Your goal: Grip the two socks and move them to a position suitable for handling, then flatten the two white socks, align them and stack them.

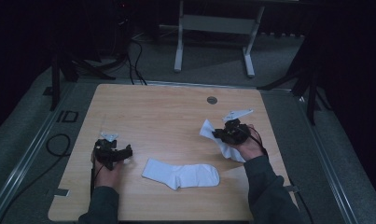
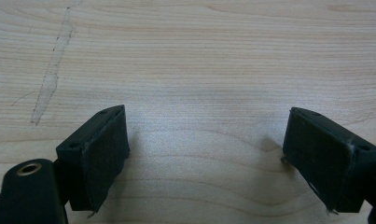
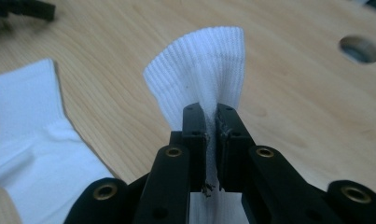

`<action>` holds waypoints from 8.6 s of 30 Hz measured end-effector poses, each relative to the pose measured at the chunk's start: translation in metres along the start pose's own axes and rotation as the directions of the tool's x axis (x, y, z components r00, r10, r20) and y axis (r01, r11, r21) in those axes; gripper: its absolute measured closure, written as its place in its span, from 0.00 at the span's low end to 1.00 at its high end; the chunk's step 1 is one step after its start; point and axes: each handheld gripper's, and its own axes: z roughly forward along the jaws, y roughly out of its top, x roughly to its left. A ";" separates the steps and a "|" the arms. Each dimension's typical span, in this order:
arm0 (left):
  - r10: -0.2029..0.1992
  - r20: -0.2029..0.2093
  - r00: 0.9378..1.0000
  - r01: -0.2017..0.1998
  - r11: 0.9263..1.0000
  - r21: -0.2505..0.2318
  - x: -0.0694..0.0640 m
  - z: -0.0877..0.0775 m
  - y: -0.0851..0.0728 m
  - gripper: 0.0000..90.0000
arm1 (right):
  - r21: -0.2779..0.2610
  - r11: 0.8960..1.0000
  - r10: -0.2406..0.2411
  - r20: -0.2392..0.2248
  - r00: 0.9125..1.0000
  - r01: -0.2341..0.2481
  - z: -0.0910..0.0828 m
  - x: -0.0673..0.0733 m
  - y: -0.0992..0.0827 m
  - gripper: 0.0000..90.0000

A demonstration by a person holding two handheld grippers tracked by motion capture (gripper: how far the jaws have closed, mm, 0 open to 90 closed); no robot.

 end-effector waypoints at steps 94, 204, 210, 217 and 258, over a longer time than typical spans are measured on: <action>-0.002 -0.001 1.000 0.002 1.000 0.002 0.000 0.000 0.000 0.16 | -0.049 0.983 -0.182 -0.201 0.963 0.175 0.042 0.147 0.010 0.92; 0.262 0.356 0.897 -0.297 0.954 0.045 -0.078 -0.060 -0.026 1.00 | 0.092 0.995 0.035 -0.077 0.996 -0.028 0.028 0.086 -0.057 0.61; 0.266 0.354 0.896 -0.300 0.953 0.044 -0.078 -0.060 -0.026 1.00 | 0.112 0.993 0.045 -0.081 0.996 -0.036 0.030 0.084 -0.064 0.60; 0.266 0.355 0.896 -0.300 0.953 0.043 -0.078 -0.060 -0.026 1.00 | 0.136 0.990 0.051 -0.087 0.995 -0.039 0.033 0.084 -0.070 0.59; 0.265 0.358 0.895 -0.299 0.953 0.041 -0.078 -0.059 -0.026 1.00 | 0.133 0.990 0.055 -0.085 0.995 -0.044 0.034 0.084 -0.079 1.00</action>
